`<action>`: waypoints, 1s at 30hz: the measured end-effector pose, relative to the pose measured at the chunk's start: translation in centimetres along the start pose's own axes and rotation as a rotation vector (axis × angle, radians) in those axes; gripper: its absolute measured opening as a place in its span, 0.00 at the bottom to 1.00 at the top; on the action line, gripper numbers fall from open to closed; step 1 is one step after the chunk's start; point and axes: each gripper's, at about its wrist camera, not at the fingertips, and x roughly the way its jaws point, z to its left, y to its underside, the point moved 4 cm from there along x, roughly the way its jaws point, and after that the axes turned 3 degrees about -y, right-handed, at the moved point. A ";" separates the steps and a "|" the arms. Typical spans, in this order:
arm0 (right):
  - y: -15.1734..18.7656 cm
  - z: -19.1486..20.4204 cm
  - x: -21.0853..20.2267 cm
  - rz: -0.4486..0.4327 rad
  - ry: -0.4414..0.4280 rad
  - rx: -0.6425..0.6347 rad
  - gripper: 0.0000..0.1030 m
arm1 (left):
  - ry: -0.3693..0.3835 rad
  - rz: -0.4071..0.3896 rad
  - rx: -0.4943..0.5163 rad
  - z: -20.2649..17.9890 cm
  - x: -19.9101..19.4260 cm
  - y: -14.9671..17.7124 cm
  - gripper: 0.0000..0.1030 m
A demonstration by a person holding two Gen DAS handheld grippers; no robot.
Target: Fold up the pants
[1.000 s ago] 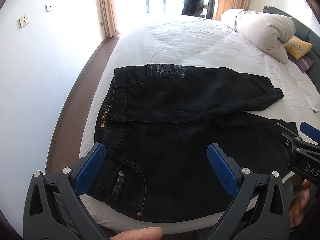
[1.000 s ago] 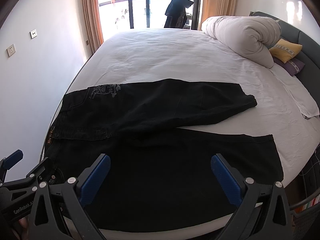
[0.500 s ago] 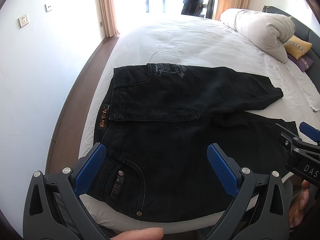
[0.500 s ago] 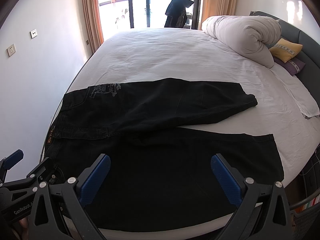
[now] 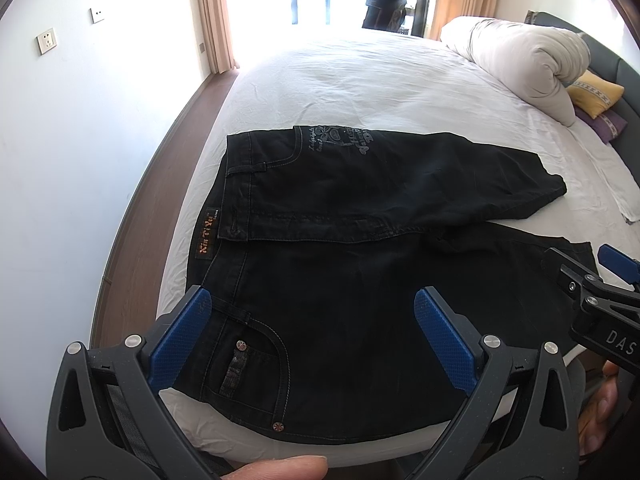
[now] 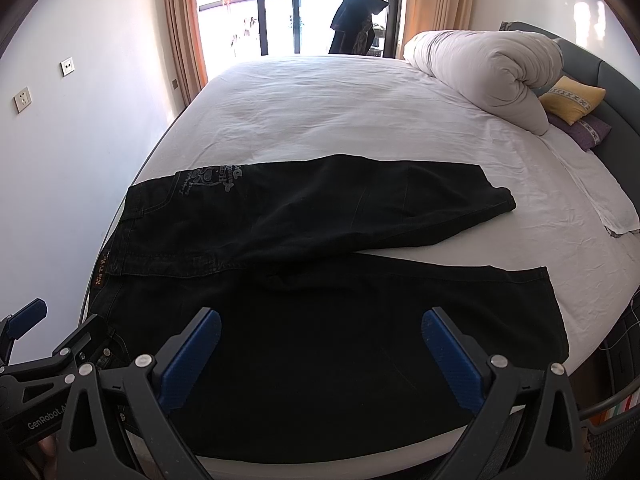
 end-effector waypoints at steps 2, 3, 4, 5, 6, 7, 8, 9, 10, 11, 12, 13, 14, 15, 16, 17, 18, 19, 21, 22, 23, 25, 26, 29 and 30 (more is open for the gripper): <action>0.0 0.0 0.0 0.000 0.001 0.000 1.00 | 0.000 0.001 0.000 0.0 0.0 -0.1 1.00; 0.1 0.0 0.0 0.001 0.001 0.000 1.00 | 0.000 0.001 0.000 0.0 0.0 -0.1 1.00; 0.1 0.1 0.0 0.002 0.000 0.001 1.00 | 0.000 0.001 0.000 0.0 0.0 -0.1 1.00; 0.2 0.2 0.1 0.003 -0.001 0.001 1.00 | 0.000 0.003 0.000 0.0 0.0 0.0 1.00; 0.4 0.3 0.1 0.004 0.000 0.000 1.00 | 0.000 0.004 0.000 0.0 0.1 0.1 1.00; 0.5 0.4 0.2 0.005 -0.001 0.000 1.00 | 0.001 0.006 -0.001 0.0 0.2 0.2 1.00; 0.5 0.3 0.3 0.007 -0.001 0.000 1.00 | 0.002 0.008 -0.002 0.0 0.2 0.3 1.00; 0.7 0.4 0.4 0.009 -0.002 0.000 1.00 | 0.002 0.009 -0.002 0.0 0.3 0.4 1.00; 0.8 0.3 0.6 0.012 -0.003 0.000 1.00 | 0.002 0.012 -0.002 0.0 0.4 0.6 1.00; 0.7 0.2 0.8 0.015 -0.004 0.001 1.00 | 0.003 0.013 -0.002 0.0 0.4 0.9 1.00; 0.6 0.1 0.9 0.018 -0.004 0.001 1.00 | 0.003 0.015 -0.001 0.0 0.5 0.9 1.00; 0.6 0.1 1.1 0.021 -0.005 0.001 1.00 | 0.004 0.018 -0.001 0.1 0.7 0.9 1.00; 0.6 0.1 1.2 0.026 -0.007 0.000 1.00 | 0.005 0.023 0.001 0.1 1.0 1.0 1.00; 0.5 0.0 1.3 0.030 -0.008 0.000 1.00 | 0.006 0.028 0.002 0.0 1.4 0.6 1.00; 0.5 0.0 1.5 0.034 -0.010 -0.001 1.00 | 0.010 0.034 0.005 0.0 1.6 0.5 1.00; 0.4 0.0 1.7 0.037 -0.014 -0.002 1.00 | 0.020 0.040 0.009 0.0 2.0 0.3 1.00; 0.4 0.0 2.0 0.040 -0.020 -0.004 1.00 | 0.027 0.044 0.014 0.0 2.4 0.1 1.00; 0.3 -0.1 2.1 0.042 -0.031 -0.008 1.00 | 0.042 0.047 0.033 0.0 3.1 -0.4 1.00; -0.1 -0.2 2.6 0.041 -0.065 -0.019 1.00 | 0.086 0.054 0.062 0.2 4.4 -1.7 1.00; -0.3 -0.2 2.9 0.040 -0.085 -0.029 1.00 | 0.124 0.058 0.071 0.4 5.1 -2.5 1.00; -0.5 -0.2 3.2 0.039 -0.111 -0.043 1.00 | 0.179 0.062 0.086 0.6 6.2 -3.7 1.00; -1.2 -0.4 3.8 0.035 -0.150 -0.071 1.00 | 0.216 0.065 0.118 1.2 7.9 -5.6 1.00; -1.7 -0.7 4.3 0.032 -0.167 -0.088 1.00 | 0.185 0.070 0.153 1.6 9.1 -6.9 1.00; -3.6 -1.5 5.6 0.018 -0.216 -0.116 1.00 | 0.165 0.106 0.257 2.1 12.7 -11.0 1.00; -4.3 -1.9 6.1 0.013 -0.239 -0.124 0.98 | 0.162 0.108 0.277 2.3 13.6 -12.2 1.00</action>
